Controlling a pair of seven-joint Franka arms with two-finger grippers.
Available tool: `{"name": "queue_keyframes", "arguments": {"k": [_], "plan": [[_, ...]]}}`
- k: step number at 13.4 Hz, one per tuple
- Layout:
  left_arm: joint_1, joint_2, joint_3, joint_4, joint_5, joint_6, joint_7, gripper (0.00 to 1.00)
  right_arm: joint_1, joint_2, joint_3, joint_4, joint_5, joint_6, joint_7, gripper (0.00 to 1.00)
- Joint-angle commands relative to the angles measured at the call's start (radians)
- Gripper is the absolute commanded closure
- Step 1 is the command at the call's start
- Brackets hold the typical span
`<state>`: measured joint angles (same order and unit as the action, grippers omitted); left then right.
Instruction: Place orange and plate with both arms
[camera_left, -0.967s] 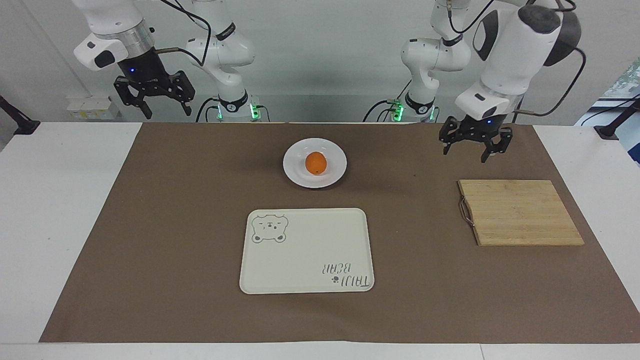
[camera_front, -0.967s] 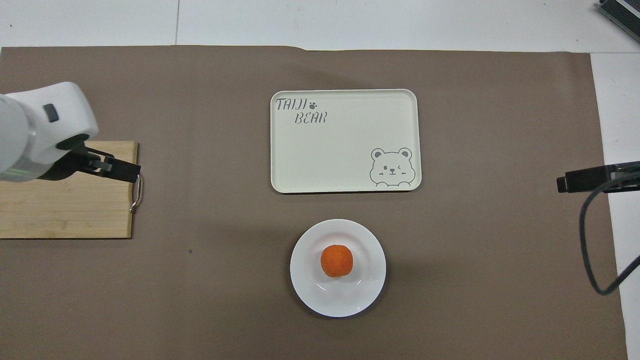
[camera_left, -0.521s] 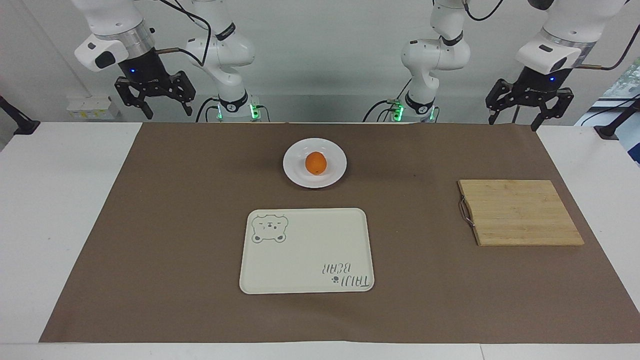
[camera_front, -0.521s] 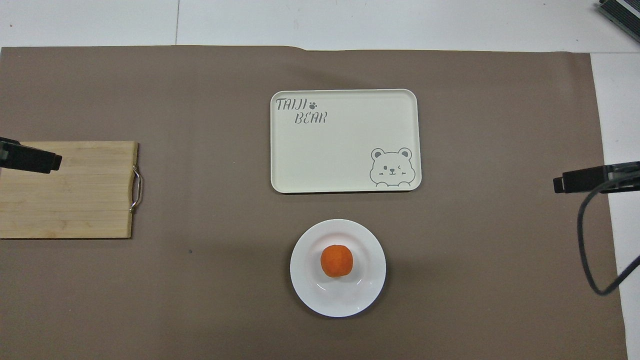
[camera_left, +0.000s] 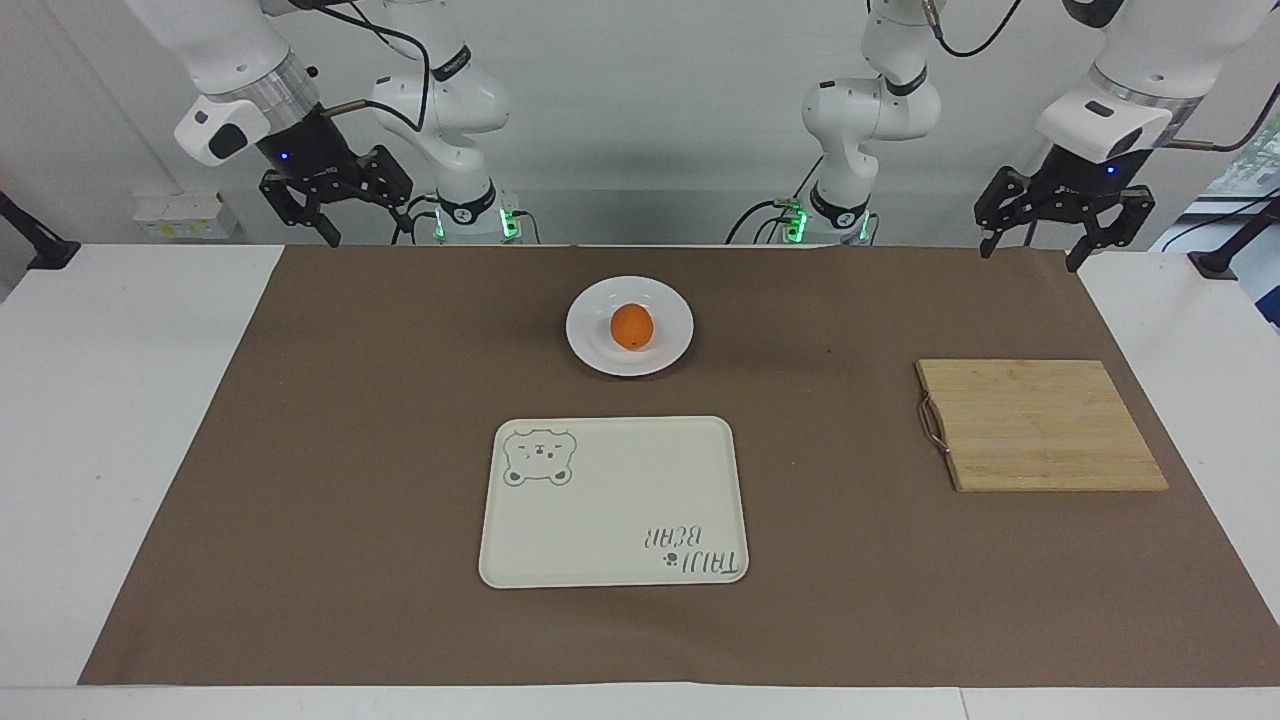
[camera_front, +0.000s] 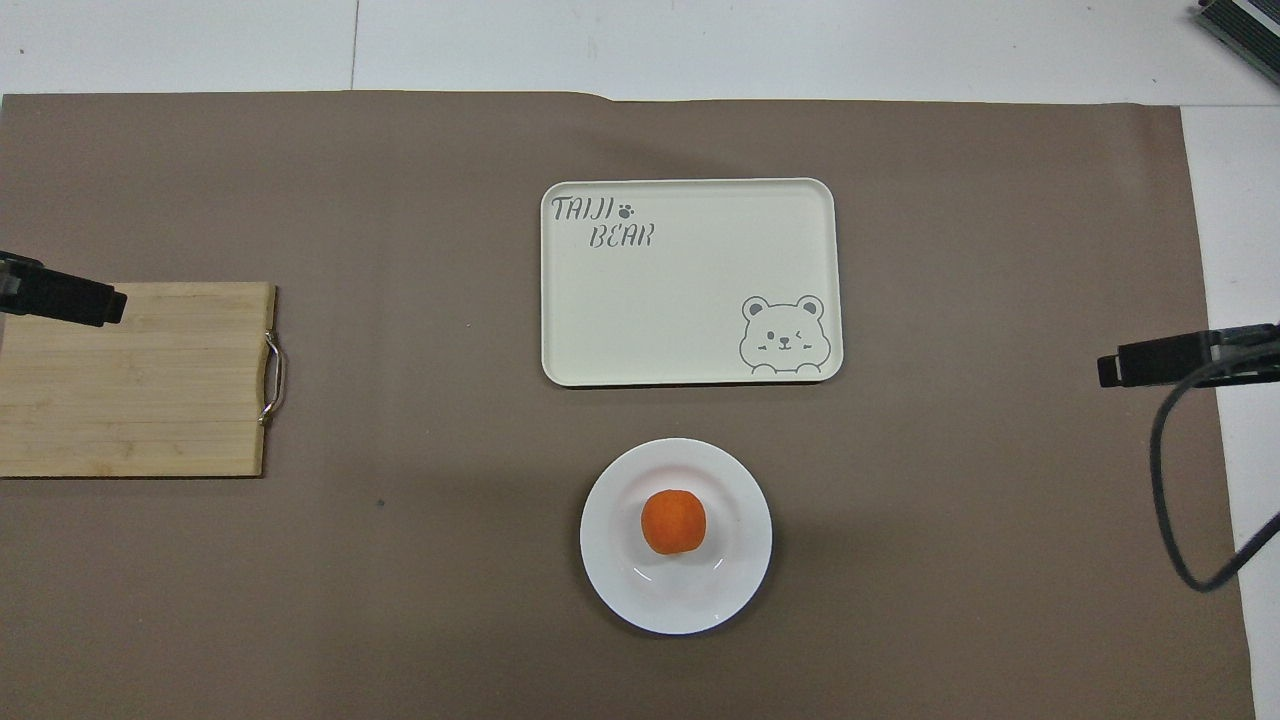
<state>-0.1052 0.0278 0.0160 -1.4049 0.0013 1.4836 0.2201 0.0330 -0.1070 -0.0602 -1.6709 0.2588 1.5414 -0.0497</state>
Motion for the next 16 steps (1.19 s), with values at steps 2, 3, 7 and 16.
{"name": "queue_keyframes", "arguments": {"k": [2,3,7,16], "plan": [[0.007,-0.048,-0.002,-0.054,0.003,-0.009,-0.007,0.0,-0.019,-0.013,0.0,-0.156,0.143,0.112,-0.129,0.0],[0.007,-0.051,-0.002,-0.058,0.003,-0.011,-0.007,0.0,-0.019,-0.011,-0.001,-0.205,0.178,0.15,-0.168,0.0],[0.007,-0.034,-0.002,-0.043,0.003,-0.034,-0.011,0.0,-0.01,0.015,0.0,-0.34,0.33,0.262,-0.24,0.0],[0.019,-0.048,0.001,-0.057,-0.011,-0.089,-0.113,0.0,-0.008,0.089,0.0,-0.208,0.068,0.283,-0.294,0.0]]}}
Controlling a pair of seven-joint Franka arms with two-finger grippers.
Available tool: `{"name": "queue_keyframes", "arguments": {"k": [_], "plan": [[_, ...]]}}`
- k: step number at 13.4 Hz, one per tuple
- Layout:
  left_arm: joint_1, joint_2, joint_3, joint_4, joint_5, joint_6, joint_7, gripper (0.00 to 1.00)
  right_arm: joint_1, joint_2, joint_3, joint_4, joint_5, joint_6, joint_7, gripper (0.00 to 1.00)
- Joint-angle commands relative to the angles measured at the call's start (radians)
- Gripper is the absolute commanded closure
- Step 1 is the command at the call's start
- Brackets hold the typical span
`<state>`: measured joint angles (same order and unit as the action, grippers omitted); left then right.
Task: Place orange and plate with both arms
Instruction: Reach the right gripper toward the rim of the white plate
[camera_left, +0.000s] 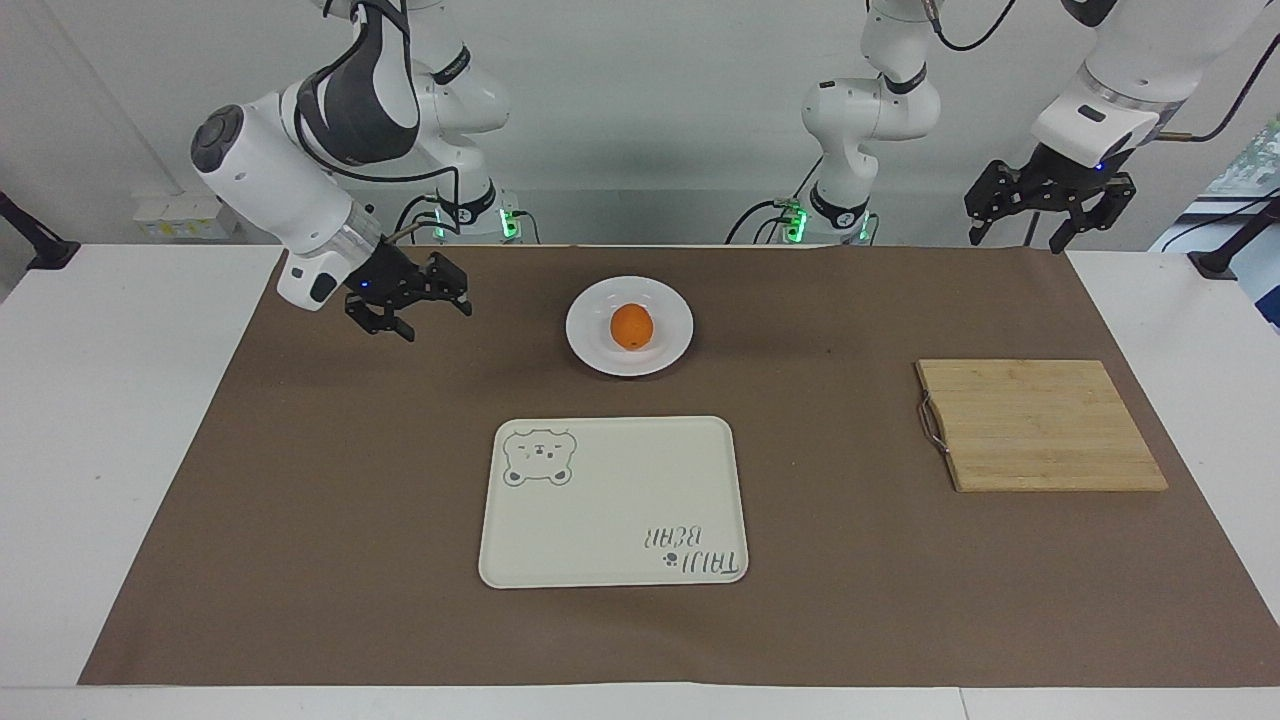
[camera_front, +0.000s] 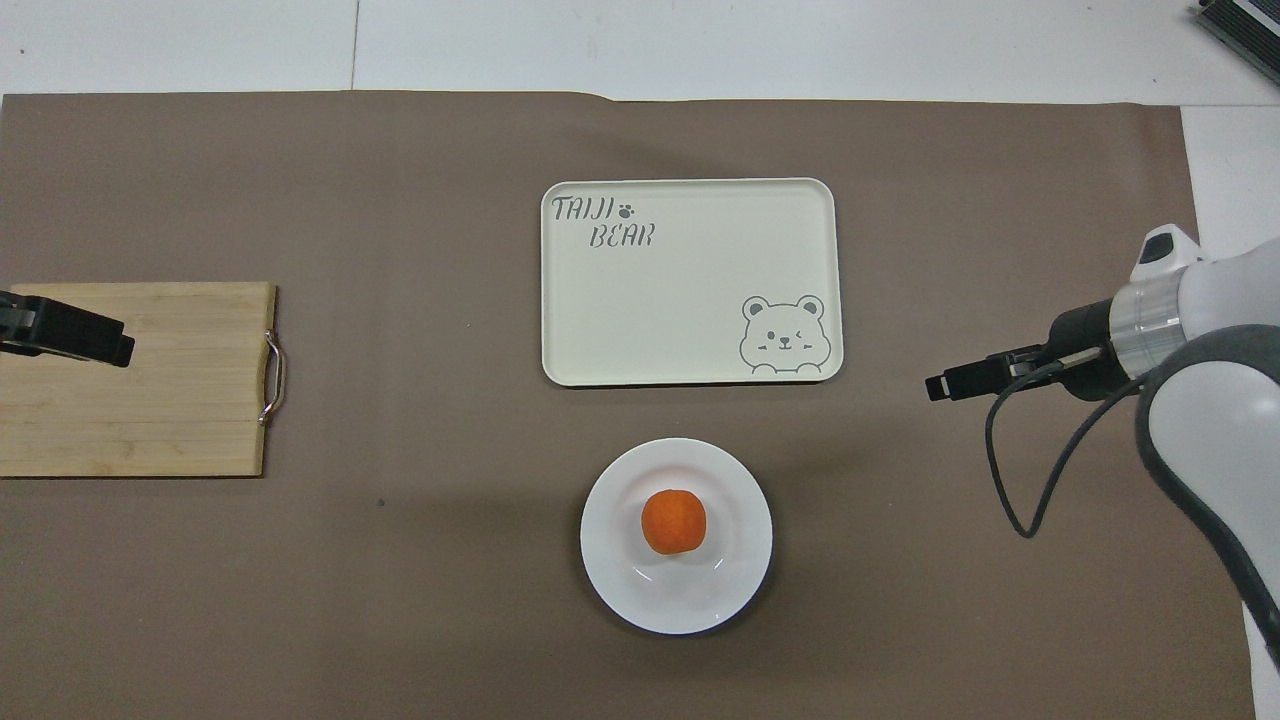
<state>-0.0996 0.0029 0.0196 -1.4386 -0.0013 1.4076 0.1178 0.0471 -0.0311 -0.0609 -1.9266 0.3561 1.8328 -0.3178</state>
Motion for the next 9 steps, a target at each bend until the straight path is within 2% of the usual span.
{"name": "queue_keyframes", "arguments": {"k": [1,2,4,7,9], "plan": [[0.014,-0.023,-0.003,-0.023,-0.008,-0.015,-0.006,0.0,-0.039,0.005,0.001,0.037,-0.011,-0.019,-0.023,0.0],[0.012,-0.023,-0.004,-0.023,-0.008,-0.015,-0.013,0.0,-0.045,-0.004,0.003,0.025,0.018,-0.039,-0.02,0.0],[0.014,-0.023,-0.003,-0.023,-0.008,-0.015,-0.012,0.0,-0.049,-0.007,0.0,-0.023,0.183,-0.076,-0.021,0.0],[0.03,-0.021,-0.003,-0.022,-0.008,-0.007,-0.006,0.0,-0.033,0.023,0.001,-0.064,0.317,-0.043,-0.026,0.0],[0.034,-0.021,-0.003,-0.022,-0.008,-0.004,-0.003,0.0,0.014,0.026,0.003,-0.121,0.41,0.043,-0.024,0.0]]}}
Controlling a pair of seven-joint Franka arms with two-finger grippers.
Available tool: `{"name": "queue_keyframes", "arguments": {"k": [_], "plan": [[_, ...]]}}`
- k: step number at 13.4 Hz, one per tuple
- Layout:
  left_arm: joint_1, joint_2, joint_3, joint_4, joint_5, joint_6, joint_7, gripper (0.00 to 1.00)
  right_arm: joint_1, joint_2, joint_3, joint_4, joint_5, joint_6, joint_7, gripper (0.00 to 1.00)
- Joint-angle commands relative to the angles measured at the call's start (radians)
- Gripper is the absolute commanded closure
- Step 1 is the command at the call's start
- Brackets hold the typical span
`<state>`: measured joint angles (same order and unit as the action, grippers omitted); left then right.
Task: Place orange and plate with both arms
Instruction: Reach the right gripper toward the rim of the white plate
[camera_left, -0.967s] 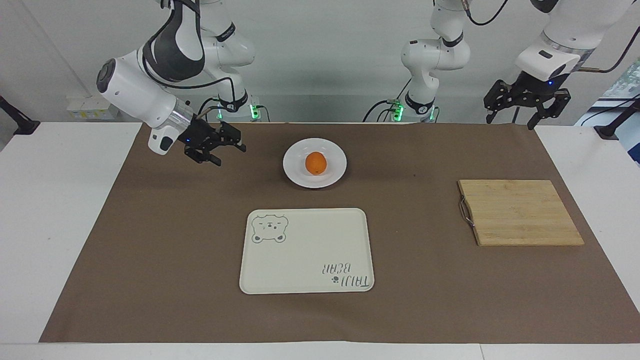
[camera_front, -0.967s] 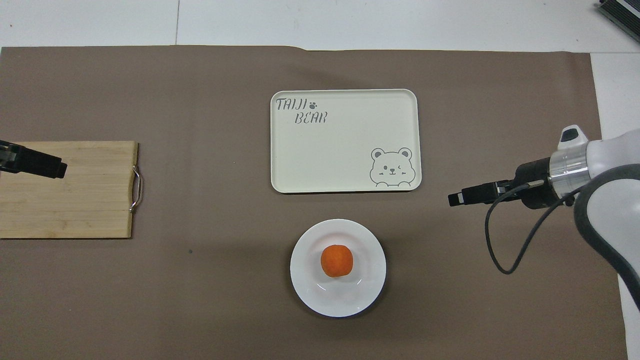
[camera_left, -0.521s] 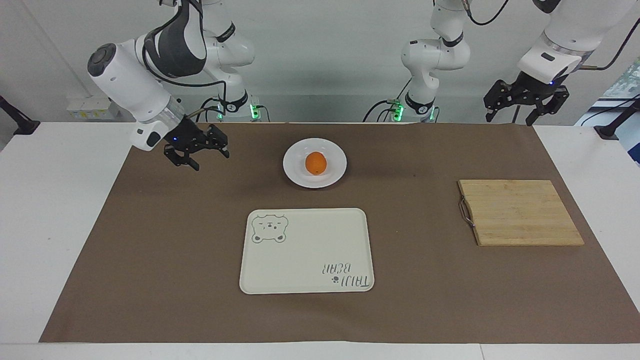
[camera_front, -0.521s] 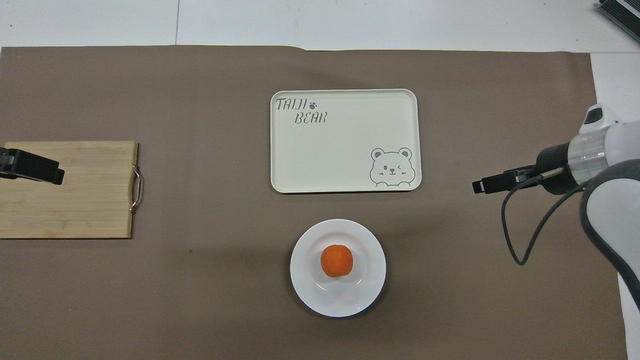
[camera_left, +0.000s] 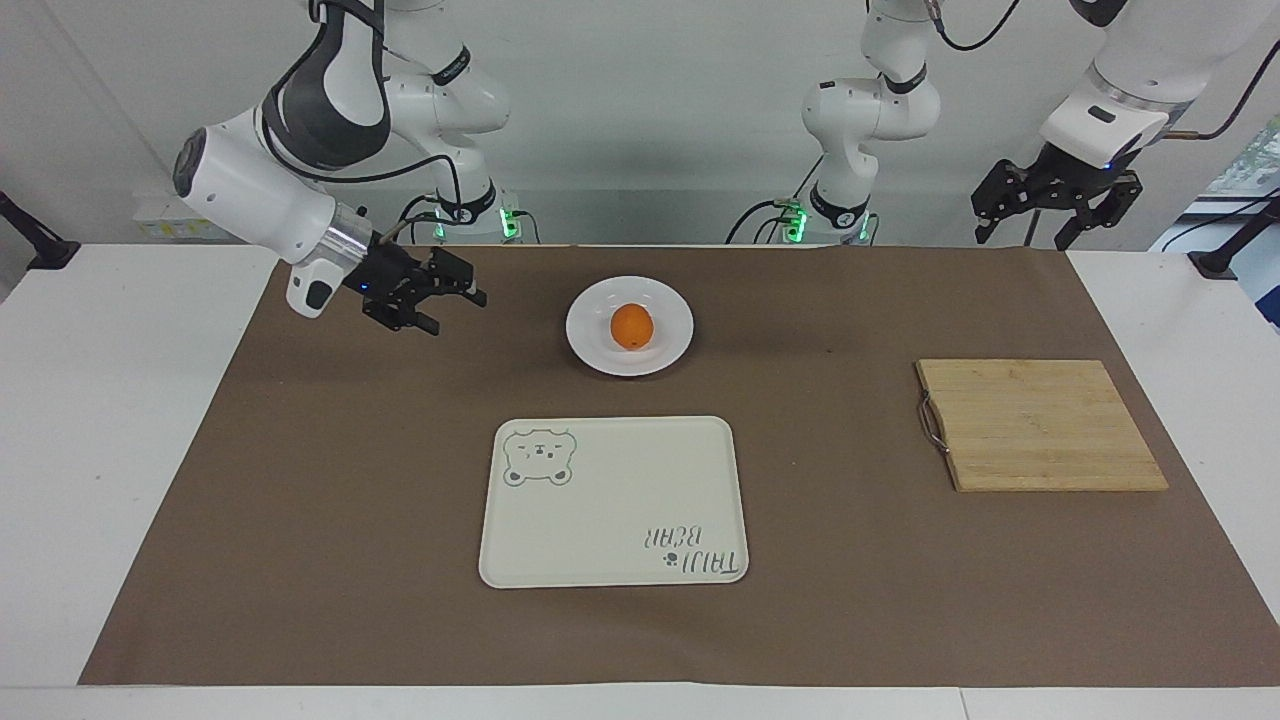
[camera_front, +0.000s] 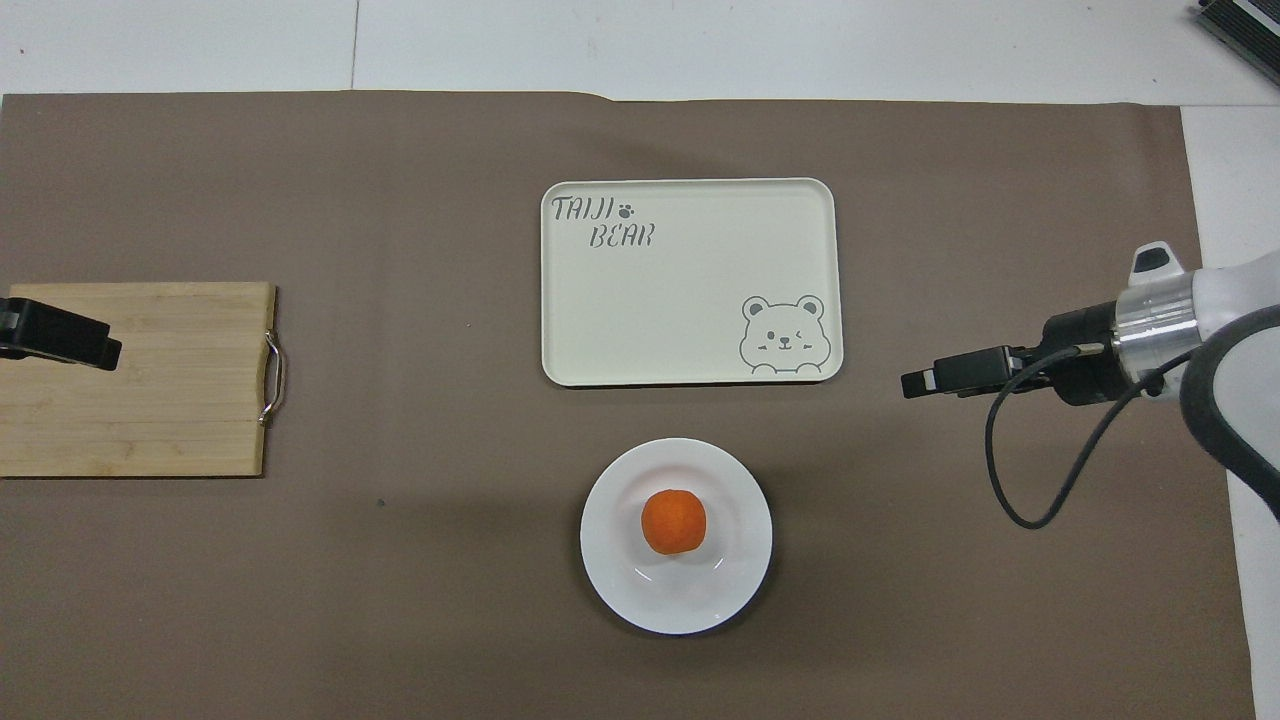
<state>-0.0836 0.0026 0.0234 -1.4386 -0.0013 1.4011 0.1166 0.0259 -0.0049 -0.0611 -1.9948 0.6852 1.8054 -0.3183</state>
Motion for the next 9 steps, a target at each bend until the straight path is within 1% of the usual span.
{"name": "queue_keyframes", "arguments": {"k": [1,3,4,6,7,9], "plan": [[0.019,-0.021,-0.007,-0.022,-0.008,0.006,0.0,0.0,0.049,0.015,0.003,-0.082,0.146,0.101,-0.028,0.0],[0.022,-0.021,-0.007,-0.022,-0.008,0.006,-0.003,0.0,0.122,0.051,0.004,-0.128,0.232,0.204,-0.062,0.0],[0.022,-0.021,-0.005,-0.022,-0.008,0.004,-0.005,0.0,0.135,0.065,0.004,-0.142,0.258,0.225,-0.073,0.0],[0.021,-0.021,-0.005,-0.02,-0.006,0.003,-0.005,0.0,0.134,0.08,0.004,-0.171,0.284,0.229,-0.148,0.0],[0.021,-0.02,-0.005,-0.02,-0.006,-0.001,-0.005,0.0,0.134,0.079,0.004,-0.208,0.295,0.233,-0.191,0.0],[0.021,-0.021,-0.007,-0.02,-0.006,-0.004,-0.006,0.0,0.131,0.079,0.003,-0.3,0.402,0.253,-0.341,0.0]]}}
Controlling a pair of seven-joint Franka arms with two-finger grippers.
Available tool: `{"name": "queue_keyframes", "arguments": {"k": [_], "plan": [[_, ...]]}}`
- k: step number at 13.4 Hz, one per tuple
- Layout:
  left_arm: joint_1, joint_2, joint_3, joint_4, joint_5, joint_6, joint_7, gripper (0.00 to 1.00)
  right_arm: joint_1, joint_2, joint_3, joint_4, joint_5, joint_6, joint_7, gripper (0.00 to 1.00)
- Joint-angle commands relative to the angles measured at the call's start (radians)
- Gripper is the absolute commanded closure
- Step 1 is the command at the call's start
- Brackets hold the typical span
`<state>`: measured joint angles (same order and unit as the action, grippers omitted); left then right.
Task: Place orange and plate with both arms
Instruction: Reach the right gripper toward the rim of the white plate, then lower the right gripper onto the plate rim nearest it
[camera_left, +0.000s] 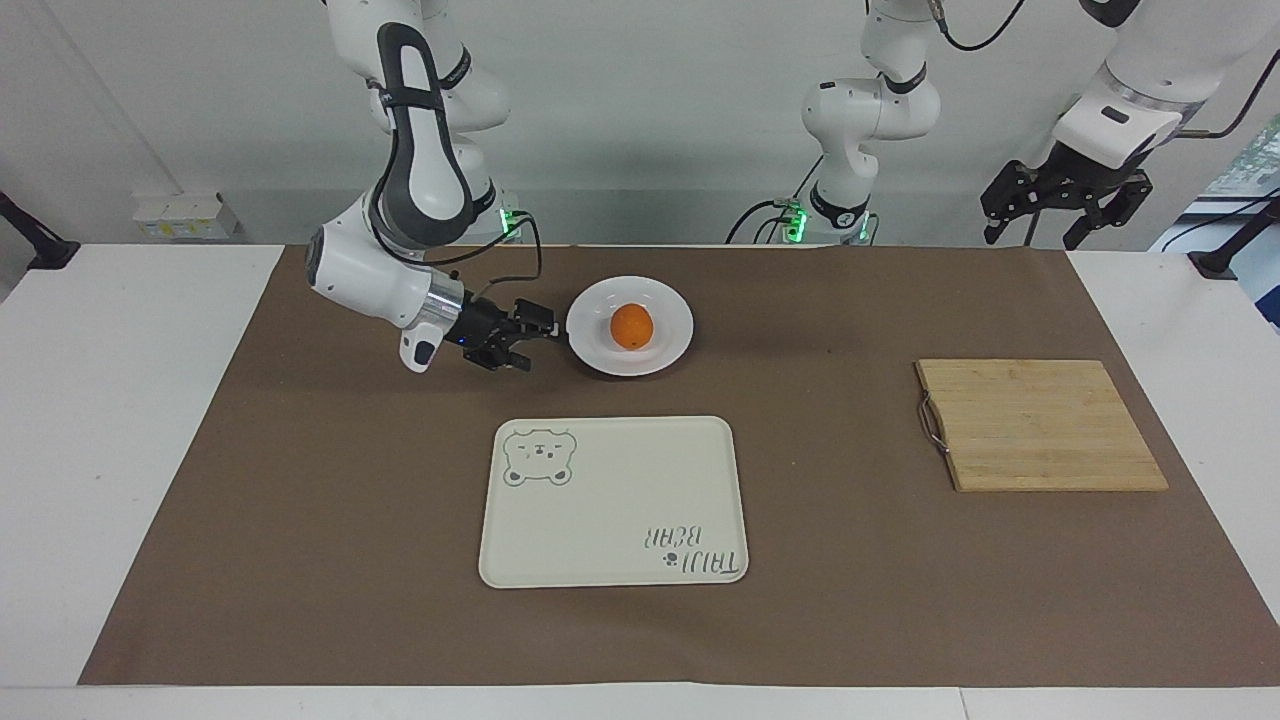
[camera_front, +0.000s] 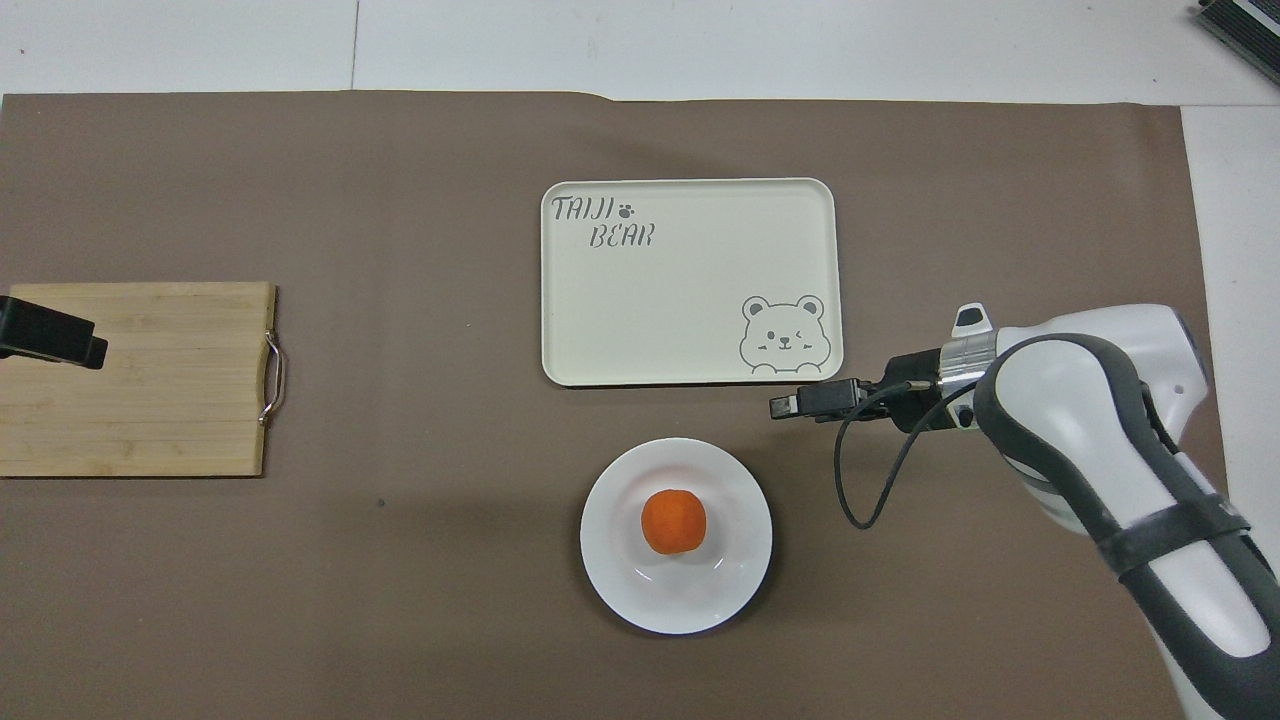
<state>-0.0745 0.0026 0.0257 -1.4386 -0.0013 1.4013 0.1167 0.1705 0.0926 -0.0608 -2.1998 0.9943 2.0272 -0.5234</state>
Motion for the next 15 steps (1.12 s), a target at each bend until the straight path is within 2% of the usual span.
{"name": "queue_keyframes", "arguments": {"k": [1,3,5,12,15], "plan": [[0.012,-0.021,-0.007,-0.02,-0.006,-0.004,-0.006,0.0,-0.011,-0.025,0.004,-0.125,0.121,0.059,-0.159,0.0],[0.012,-0.019,-0.007,-0.02,-0.006,-0.004,-0.006,0.0,-0.009,-0.033,0.004,-0.165,0.15,0.062,-0.176,0.0],[0.012,-0.019,-0.007,-0.02,-0.006,-0.004,-0.006,0.0,-0.006,-0.034,0.004,-0.213,0.234,0.07,-0.248,0.0],[0.012,-0.021,-0.007,-0.02,-0.006,-0.004,-0.006,0.0,0.061,-0.034,0.004,-0.221,0.334,0.102,-0.254,0.0],[0.012,-0.021,-0.007,-0.02,-0.006,-0.004,-0.006,0.0,0.063,-0.024,0.006,-0.222,0.336,0.125,-0.262,0.0]]}}
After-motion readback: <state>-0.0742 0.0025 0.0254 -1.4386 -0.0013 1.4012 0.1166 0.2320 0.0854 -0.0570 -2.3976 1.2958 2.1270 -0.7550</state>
